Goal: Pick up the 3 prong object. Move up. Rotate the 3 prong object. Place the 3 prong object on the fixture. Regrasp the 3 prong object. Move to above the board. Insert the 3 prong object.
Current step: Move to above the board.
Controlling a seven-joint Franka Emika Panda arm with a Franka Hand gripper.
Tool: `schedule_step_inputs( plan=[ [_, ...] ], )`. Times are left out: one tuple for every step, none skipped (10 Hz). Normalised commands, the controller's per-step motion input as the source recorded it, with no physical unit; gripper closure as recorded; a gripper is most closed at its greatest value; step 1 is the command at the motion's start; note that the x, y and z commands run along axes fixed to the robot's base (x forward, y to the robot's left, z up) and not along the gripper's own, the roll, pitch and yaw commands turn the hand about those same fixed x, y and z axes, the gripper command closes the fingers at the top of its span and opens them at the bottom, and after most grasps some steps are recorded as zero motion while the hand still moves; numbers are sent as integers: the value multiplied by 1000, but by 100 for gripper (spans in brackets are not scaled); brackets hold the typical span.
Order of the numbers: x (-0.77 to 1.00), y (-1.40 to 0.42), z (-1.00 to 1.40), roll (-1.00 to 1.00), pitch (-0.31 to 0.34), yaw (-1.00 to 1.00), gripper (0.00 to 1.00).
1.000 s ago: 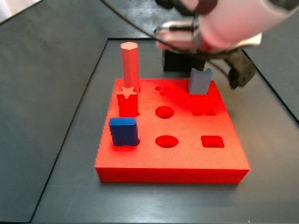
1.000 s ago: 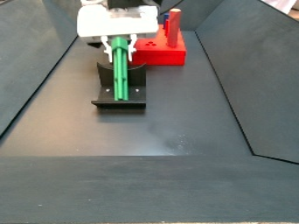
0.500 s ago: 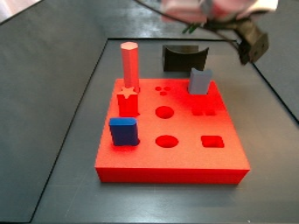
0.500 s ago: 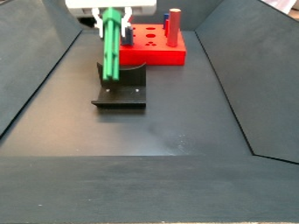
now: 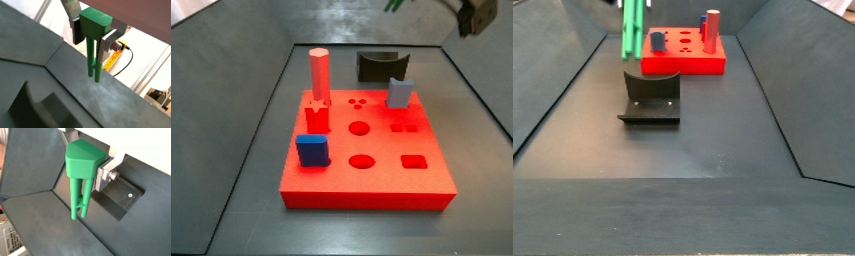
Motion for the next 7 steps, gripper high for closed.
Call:
schedule_step_inputs(
  plan=[
    [-3,17,799,-54,98,67,100],
    [3,4,563,-50,94,75,100],
    [6,-4,385,-50,95,80,100],
    [-702,-1000,473,-1000,6,-50,100],
    [-706,-1000,445,-1000,-5,-49,100],
    [-752,-1000,470,-1000,-21,-50,100],
    [-776,-1000,464,-1000,-26,-52,100]
  ],
)
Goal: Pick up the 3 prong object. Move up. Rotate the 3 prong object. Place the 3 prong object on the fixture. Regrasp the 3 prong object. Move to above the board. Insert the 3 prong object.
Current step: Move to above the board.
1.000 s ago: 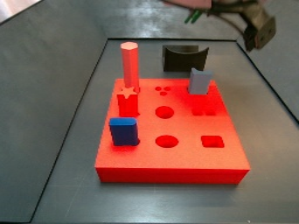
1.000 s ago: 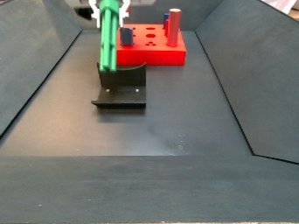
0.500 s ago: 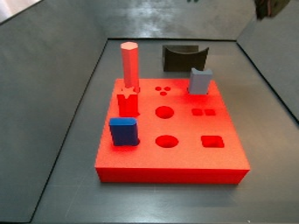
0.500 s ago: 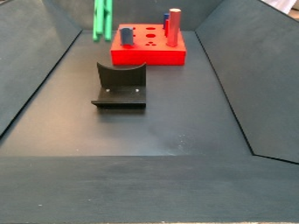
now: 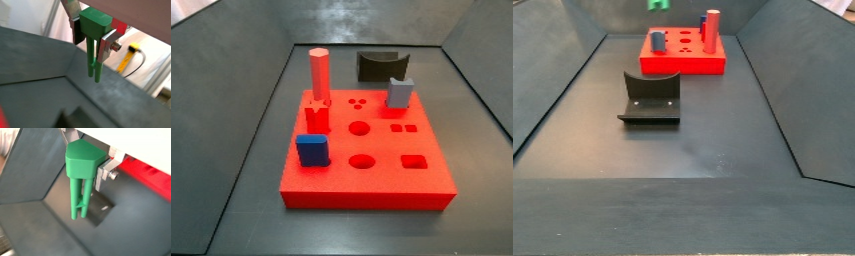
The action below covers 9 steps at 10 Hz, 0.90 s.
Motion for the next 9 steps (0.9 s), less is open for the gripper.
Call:
schedule_step_inputs(
  plan=[
    [-784,-1000,468,-1000,-26,-55,100],
    [-804,-1000,472,-1000,-25,-56,100],
    [-832,-1000,477,-1000,-25,-57,100],
    [-647,-727,355,-1000,-24,-58,100],
    [-440,-454,227,-1000,-27,-58,100],
    [-234,-191,95,-1000,-20,-54,100],
    [-146,-100,57,-1000,-23,-54,100],
    [-105,-52,42,-948,-30,-51,100],
    [-87,-21,17,-712,-35,-35,100]
  ],
)
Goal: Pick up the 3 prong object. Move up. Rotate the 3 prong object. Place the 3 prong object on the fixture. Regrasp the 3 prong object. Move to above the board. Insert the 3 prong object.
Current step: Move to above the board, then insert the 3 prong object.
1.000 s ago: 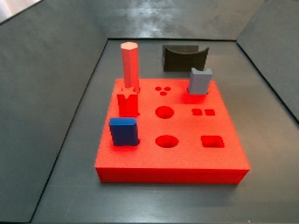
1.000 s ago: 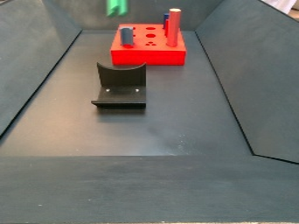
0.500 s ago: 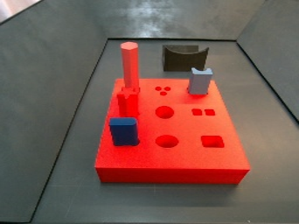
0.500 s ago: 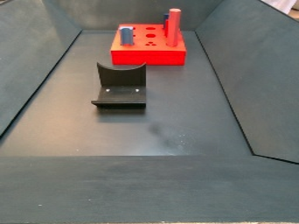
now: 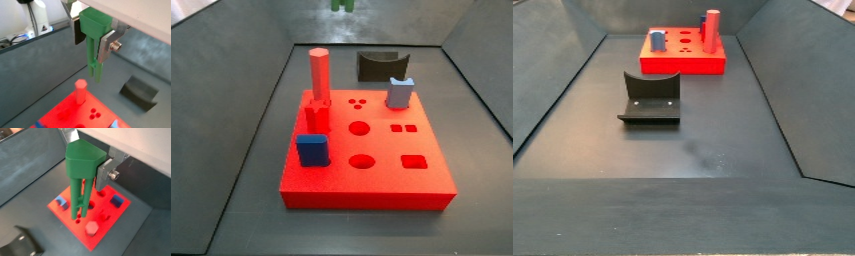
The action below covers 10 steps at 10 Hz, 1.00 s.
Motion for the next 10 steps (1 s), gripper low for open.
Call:
schedule_step_inputs(
  plan=[
    [-68,11,7,-423,-37,-16,100],
    [-53,10,4,-257,-37,-8,100],
    [363,80,-874,0,26,637,100],
    [291,131,-826,-13,0,714,100],
    [266,149,-711,-24,0,746,100],
    [183,63,-626,0,0,817,100],
    [31,69,-620,-40,-61,946,100],
    [0,51,-623,-111,-156,1000,100],
    [0,0,-474,-141,-190,986,100],
    [123,0,-569,-83,-217,729,100]
  ],
)
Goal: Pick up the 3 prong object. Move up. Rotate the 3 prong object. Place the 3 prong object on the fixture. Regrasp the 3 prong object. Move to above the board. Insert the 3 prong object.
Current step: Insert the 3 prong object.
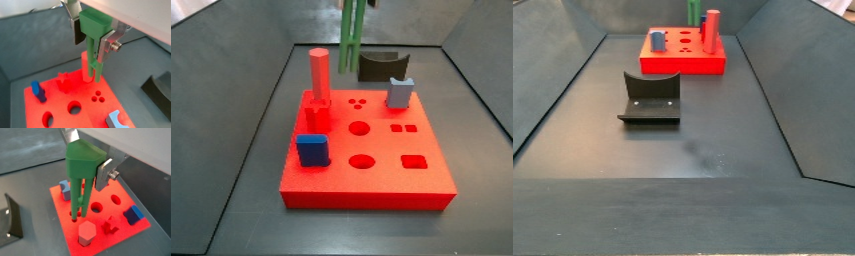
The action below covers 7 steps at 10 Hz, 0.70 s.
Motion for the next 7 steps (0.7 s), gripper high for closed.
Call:
schedule_step_inputs(
  plan=[
    [140,0,-311,-89,-154,883,100],
    [297,0,-291,0,-43,771,100],
    [243,0,-266,0,-17,880,100],
    [277,0,-257,0,0,863,100],
    [497,0,-357,21,41,677,100],
    [429,0,-494,21,0,643,100],
    [311,11,-457,63,0,626,100]
  ],
)
